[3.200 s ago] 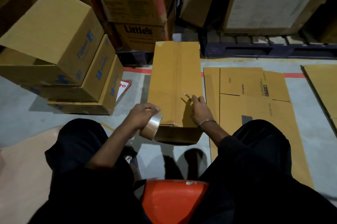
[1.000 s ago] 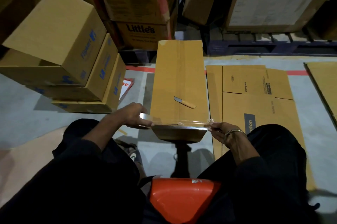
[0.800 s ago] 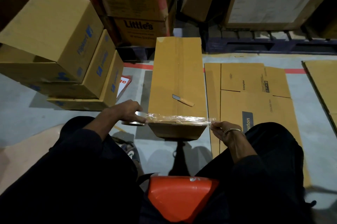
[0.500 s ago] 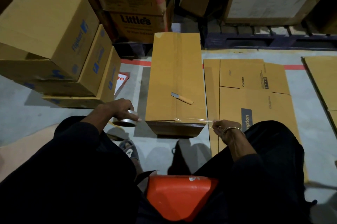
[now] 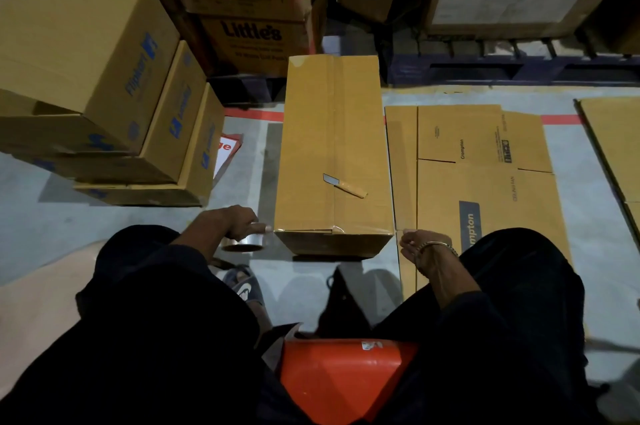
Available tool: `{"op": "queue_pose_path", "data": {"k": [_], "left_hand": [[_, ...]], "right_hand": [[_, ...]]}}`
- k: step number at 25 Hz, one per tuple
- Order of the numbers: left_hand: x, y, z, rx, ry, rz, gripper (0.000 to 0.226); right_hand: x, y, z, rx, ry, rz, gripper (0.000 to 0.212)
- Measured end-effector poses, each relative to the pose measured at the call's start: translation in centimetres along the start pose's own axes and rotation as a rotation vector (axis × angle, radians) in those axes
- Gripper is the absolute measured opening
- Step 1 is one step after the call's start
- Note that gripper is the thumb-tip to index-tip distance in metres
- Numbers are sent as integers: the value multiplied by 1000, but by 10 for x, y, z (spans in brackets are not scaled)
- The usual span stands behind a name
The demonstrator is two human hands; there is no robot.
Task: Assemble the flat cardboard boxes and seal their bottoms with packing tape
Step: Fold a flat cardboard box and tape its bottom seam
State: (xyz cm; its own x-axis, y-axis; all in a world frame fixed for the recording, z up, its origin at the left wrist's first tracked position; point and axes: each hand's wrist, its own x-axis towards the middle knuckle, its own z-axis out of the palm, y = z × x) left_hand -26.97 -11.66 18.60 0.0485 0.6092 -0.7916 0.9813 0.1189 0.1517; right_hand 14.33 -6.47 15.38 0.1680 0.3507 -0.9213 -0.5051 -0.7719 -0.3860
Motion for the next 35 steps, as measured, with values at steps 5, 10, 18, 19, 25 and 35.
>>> {"op": "queue_pose_path", "data": {"k": [5, 10, 18, 19, 25, 35], "left_hand": [[9, 2, 8, 8, 18, 4, 54], [15, -6, 14, 24, 51, -18, 58], [18, -2, 17, 62, 110, -88, 64], [17, -1, 17, 70, 114, -92, 65], [19, -1, 20, 70, 127, -113, 62], [17, 1, 18, 15, 111, -113, 66]], "right_hand": [[-14, 5, 9, -301, -9, 11, 16], [-20, 7, 21, -486, 56, 61, 11], [-68, 35, 74, -1053, -27, -1148, 11], [-78, 50, 88, -1125, -176, -1151, 8], [-87, 133, 149, -1518, -406, -1180, 25], [-77, 77, 124, -1768, -334, -1083, 17]]}}
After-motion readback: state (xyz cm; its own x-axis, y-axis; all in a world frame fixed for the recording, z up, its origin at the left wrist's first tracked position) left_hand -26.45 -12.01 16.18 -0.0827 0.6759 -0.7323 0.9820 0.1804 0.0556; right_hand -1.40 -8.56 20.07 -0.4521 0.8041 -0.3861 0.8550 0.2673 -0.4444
